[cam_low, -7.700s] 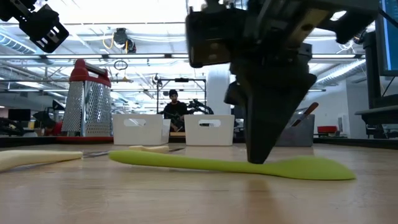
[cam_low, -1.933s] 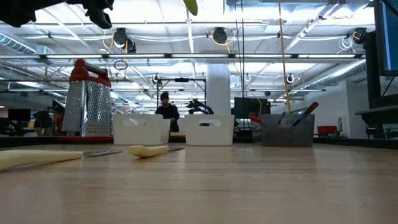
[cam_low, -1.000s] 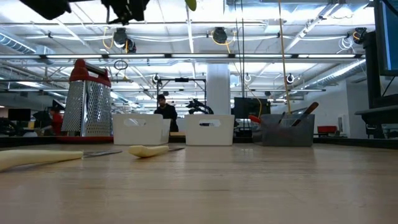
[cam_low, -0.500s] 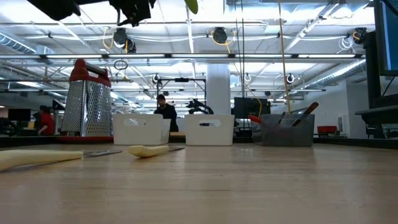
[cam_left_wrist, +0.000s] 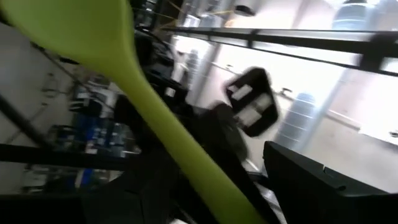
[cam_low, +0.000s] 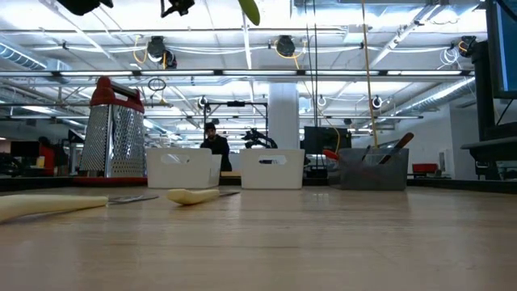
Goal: Pick & Place Kitchen Items
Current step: Put the light green serving spoon into the black bin
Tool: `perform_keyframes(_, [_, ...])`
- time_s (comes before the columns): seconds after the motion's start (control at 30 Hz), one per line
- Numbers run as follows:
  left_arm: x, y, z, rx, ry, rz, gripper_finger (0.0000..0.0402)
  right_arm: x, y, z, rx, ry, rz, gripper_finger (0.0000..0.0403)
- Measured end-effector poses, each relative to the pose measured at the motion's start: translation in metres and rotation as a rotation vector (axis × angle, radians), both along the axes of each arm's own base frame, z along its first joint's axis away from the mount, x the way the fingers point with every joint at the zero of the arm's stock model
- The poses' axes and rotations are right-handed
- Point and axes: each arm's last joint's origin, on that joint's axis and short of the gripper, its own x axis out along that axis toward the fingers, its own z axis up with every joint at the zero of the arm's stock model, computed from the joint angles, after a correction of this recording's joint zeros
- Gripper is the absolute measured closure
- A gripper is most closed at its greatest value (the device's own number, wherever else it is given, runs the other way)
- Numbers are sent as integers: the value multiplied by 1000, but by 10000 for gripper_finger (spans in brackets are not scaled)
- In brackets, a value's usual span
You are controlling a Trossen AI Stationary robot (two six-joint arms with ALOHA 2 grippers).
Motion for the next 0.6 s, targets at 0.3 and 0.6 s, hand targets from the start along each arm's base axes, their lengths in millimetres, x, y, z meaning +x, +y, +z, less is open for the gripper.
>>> perform_keyframes(0.3, [3,7,-6,17,53,-19,161,0,1,0,13,-3,4,348])
perform_keyframes(0.6, [4,9,-9,47,84,-50,249,0,2,-1,10,3,9,348])
